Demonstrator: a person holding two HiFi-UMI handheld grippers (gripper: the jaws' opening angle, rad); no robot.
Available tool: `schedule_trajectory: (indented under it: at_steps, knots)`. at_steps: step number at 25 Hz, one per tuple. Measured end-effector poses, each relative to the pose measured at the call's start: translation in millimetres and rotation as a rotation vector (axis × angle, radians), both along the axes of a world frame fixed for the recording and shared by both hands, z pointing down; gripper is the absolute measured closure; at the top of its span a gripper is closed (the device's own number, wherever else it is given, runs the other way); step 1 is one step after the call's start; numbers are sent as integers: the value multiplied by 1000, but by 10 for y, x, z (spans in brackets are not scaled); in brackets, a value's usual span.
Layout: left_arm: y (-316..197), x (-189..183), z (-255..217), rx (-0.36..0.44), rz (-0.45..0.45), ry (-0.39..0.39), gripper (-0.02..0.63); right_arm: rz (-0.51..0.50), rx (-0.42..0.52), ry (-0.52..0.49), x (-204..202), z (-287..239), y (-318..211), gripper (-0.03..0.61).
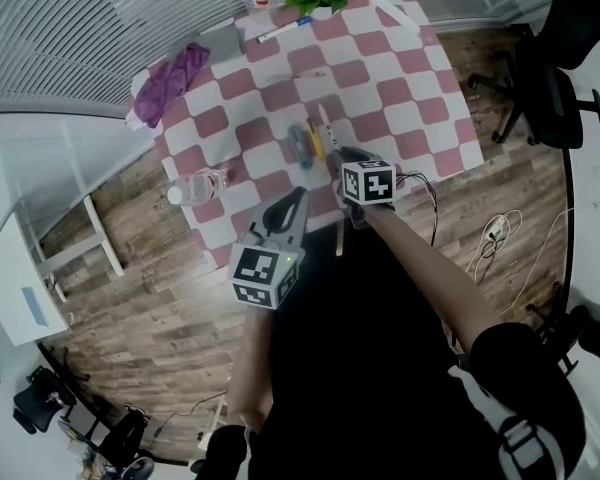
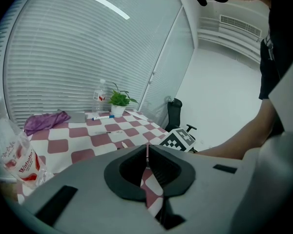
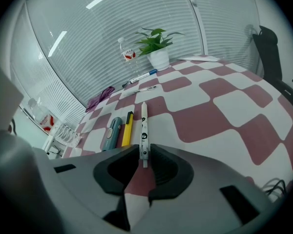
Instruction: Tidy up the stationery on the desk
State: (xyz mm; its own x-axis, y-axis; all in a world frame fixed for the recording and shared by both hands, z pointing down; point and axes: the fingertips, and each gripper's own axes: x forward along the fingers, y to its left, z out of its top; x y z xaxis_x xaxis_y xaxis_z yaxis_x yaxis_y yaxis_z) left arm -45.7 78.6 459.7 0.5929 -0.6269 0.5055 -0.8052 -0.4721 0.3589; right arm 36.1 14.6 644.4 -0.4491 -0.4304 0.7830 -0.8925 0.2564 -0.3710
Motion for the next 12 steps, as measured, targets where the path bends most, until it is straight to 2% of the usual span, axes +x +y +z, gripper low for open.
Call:
schedule_trajectory:
  at_steps: [12]
  knots:
    - [-85,57,-3,5,-7,8,578,-1,11,-34,100,-150,-109,485]
